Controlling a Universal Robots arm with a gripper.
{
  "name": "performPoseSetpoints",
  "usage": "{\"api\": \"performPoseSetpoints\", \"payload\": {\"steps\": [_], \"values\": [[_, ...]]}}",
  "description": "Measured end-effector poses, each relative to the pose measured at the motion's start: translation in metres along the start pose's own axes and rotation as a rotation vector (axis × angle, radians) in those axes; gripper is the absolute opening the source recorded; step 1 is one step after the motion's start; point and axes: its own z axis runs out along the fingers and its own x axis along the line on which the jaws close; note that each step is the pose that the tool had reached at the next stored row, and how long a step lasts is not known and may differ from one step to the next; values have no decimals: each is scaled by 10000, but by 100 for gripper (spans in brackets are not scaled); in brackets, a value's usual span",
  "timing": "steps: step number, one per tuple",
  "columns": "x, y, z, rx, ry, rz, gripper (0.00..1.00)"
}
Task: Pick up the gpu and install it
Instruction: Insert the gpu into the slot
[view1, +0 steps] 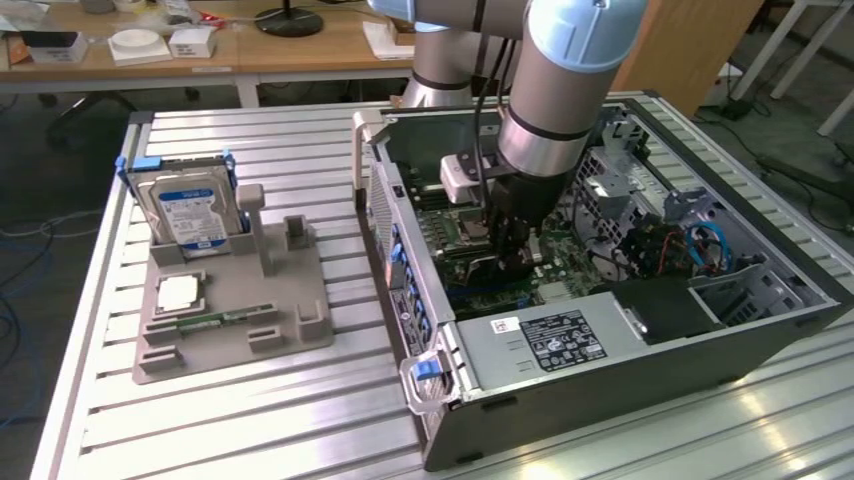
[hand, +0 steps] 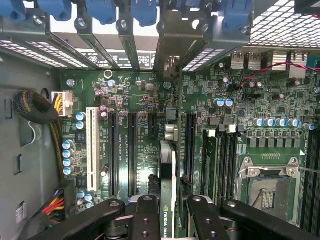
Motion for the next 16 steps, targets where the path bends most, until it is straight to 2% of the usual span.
{"api": "performPoseSetpoints", "payload": {"steps": [4, 8, 16], "values": [[1, 3, 18, -1, 2, -2, 25], [5, 25, 82, 3, -4, -3, 25], [5, 32, 86, -1, -5, 0, 25]]}}
